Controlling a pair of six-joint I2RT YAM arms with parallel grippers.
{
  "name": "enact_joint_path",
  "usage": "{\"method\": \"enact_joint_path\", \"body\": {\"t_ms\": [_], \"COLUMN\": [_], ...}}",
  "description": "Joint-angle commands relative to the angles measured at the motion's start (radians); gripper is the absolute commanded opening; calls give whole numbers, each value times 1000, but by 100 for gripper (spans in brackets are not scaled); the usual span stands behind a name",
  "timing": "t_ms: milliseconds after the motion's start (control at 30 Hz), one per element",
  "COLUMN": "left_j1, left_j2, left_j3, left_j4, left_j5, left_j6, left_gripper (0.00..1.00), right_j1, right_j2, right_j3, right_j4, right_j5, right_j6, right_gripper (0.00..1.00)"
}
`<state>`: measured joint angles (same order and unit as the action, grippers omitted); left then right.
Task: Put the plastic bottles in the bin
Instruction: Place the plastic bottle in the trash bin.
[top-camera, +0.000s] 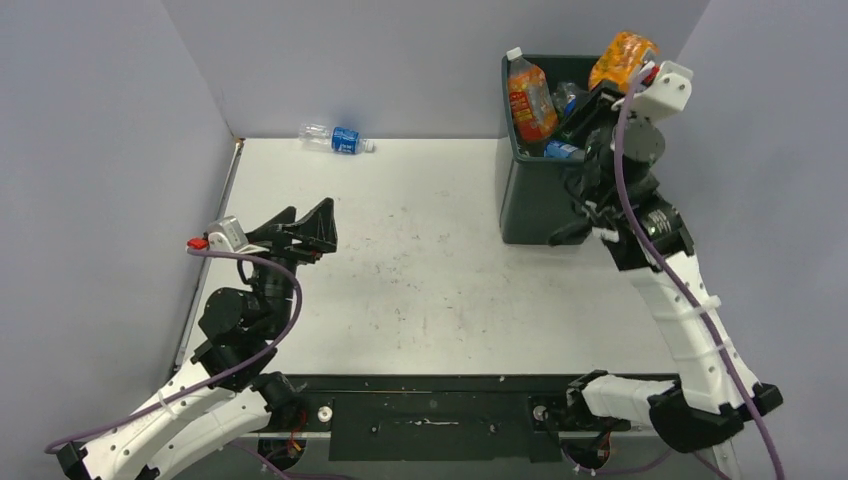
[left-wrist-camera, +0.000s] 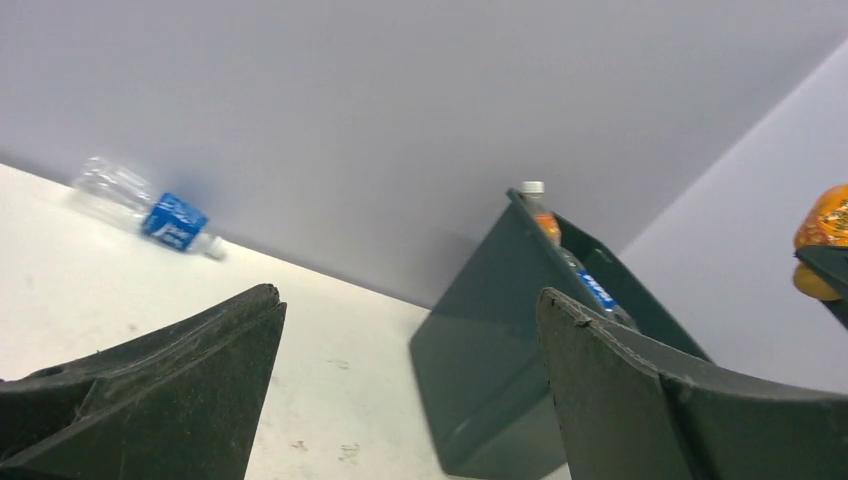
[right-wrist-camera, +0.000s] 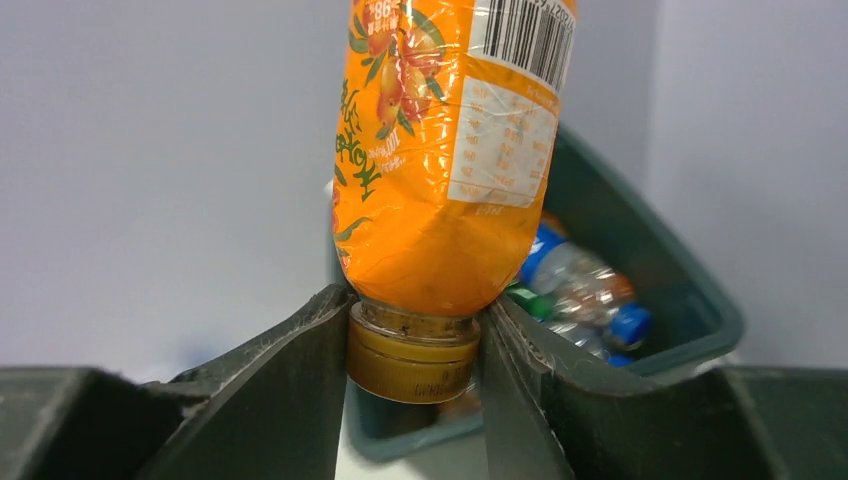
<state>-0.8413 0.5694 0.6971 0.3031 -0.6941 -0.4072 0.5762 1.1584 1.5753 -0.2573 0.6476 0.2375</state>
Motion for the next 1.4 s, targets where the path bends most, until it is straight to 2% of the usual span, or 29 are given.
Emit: {"method": "enact_joint_path", "body": {"t_ms": [0,67,100,167,200,233,367,500,600,767,933,1033,1167,1300,1367], "left_j1": [8,8,7,8,8,8,8,44,152,439,552,622,704,754,766], "left_j2": [-10,-6,-4,0,0,0,12,95,208,481,798,997,1237,1431,1536], "left_j3": [-20,-22,-24,-28,-28,-24,-17,45,151,283,462,571,677,774,850], "left_j4": [-42,-61,-69,-77,-89,-103,-101,-136,-242,-329,-318,-259,-154,-53,-61], "left_j5": [-113,-114,-115,-123,-131,-142,-181,-177,-94,173,210,281,371,390,396], "left_j6": [105,108,110,117,115,115,124,87,-33,-307,-364,-463,-606,-694,-720], "left_gripper": [96,96,96,96,96,96,96,96,96,96,96,96,96,96,96], "right_j1": [-253,-319,-345,-369,-365,-347,-204,-52,0,41,95,104,115,119,123], "right_j2": [170,257,297,367,385,387,286,147,23,-123,-165,-181,-157,-121,-113], "right_j3": [164,238,283,389,433,455,375,176,-64,-447,-651,-769,-843,-853,-847], "right_j4": [-199,-217,-231,-293,-316,-321,-230,-112,41,293,324,378,436,452,444], "right_j5": [-157,-171,-192,-234,-241,-245,-199,-217,-357,-588,-607,-621,-637,-637,-639], "right_j6": [129,168,183,210,217,219,189,185,204,281,293,317,325,292,286], "right_gripper": [5,8,28,80,100,92,90,90,90,90,90,90,90,90,90]}}
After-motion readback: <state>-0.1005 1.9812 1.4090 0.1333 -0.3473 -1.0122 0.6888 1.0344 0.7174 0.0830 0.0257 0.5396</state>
